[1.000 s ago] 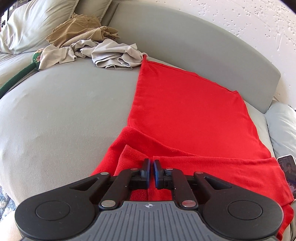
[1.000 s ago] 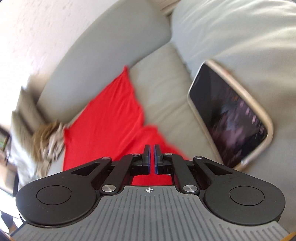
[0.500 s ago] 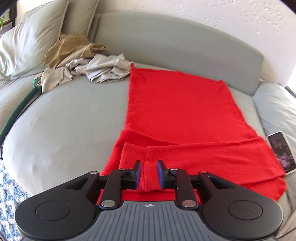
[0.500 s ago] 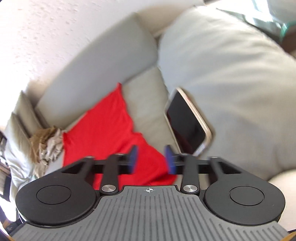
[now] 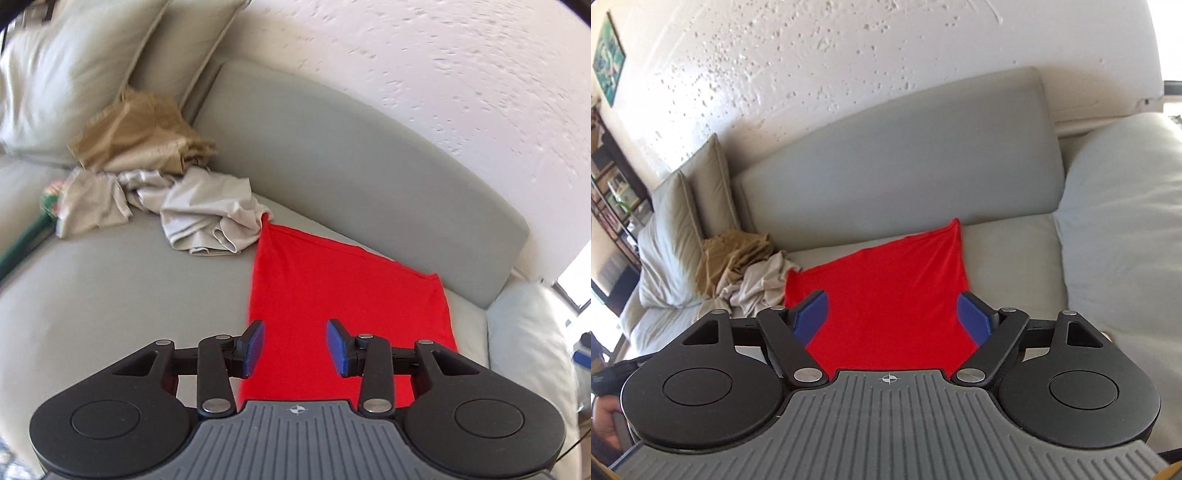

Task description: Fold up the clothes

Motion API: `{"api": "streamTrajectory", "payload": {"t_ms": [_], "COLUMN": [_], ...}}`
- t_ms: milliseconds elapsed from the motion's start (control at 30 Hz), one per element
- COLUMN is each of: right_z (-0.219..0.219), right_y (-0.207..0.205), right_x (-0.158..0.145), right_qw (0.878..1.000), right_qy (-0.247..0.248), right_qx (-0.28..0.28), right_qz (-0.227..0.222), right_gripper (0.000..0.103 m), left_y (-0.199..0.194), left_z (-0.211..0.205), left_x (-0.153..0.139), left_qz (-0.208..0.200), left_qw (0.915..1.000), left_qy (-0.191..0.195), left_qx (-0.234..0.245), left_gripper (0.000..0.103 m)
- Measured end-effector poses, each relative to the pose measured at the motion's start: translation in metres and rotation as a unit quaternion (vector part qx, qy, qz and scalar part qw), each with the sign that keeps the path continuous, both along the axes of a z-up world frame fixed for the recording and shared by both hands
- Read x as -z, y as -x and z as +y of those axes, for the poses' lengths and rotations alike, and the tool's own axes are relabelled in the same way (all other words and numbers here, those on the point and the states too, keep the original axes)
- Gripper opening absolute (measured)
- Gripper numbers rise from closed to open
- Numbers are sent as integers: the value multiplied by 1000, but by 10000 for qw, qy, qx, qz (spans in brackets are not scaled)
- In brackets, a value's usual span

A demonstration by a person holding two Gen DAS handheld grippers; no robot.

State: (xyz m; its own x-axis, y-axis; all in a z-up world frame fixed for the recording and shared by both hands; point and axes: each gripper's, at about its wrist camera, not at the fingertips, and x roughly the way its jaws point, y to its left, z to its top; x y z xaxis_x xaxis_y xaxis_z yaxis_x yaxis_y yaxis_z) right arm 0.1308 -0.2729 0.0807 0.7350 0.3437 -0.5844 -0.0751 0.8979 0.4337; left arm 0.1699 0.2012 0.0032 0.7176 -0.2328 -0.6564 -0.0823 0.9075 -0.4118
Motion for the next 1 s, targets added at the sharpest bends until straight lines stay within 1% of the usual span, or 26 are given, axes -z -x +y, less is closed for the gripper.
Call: {"api": "streamTrajectory", "payload": {"t_ms": [67,133,167,233,300,333,467,500,600,667,833,867,933,967,1000], "right_z": [1,0,0,-1,-6,-9,-29,-33,-45,-52,-61,-60,-53,-50,-47], "right_y": [-33,-67,-84,-115,-143,-157,-200,-207,-226,-235,-257,-265,-279,-286,-294], "right_x": [14,36,47,70,94,107,157,167,195,208,226,228,229,230,231], "right_qw": [9995,9978,9965,9938,9896,9868,9726,9703,9681,9676,9640,9642,9693,9718,9724], "right_qy": [-227,-494,-627,-828,-1089,-1235,-1771,-1822,-1782,-1816,-2208,-2235,-2055,-1964,-1911], "right_qx": [-56,-35,-24,0,94,153,526,587,757,765,533,484,469,462,490], "right_qz": [201,437,555,738,938,1040,1414,1477,1589,1579,1383,1345,1264,1224,1246], "right_gripper": [68,64,64,64,64,64,68,68,67,65,58,54,45,39,38], "left_y": [-35,-68,-83,-115,-143,-156,-200,-208,-230,-237,-254,-257,-263,-266,-267], "left_z": [18,33,37,43,45,46,48,47,43,44,48,48,47,45,42], "left_x": [25,52,64,87,103,110,131,135,144,146,151,152,151,150,148], "left_qz": [189,454,555,728,764,767,716,722,710,678,589,571,561,561,552], "left_qw": [9984,9925,9906,9877,9891,9890,9839,9829,9843,9845,9844,9844,9858,9869,9887], "left_qy": [531,1135,1241,1335,1185,1190,1628,1693,1614,1613,1637,1641,1560,1485,1370], "left_qx": [-33,-81,-160,-358,-433,-429,-176,-91,77,132,249,272,286,275,241], "left_gripper": [35,38,39,40,43,43,46,46,41,40,40,39,39,36,35]}}
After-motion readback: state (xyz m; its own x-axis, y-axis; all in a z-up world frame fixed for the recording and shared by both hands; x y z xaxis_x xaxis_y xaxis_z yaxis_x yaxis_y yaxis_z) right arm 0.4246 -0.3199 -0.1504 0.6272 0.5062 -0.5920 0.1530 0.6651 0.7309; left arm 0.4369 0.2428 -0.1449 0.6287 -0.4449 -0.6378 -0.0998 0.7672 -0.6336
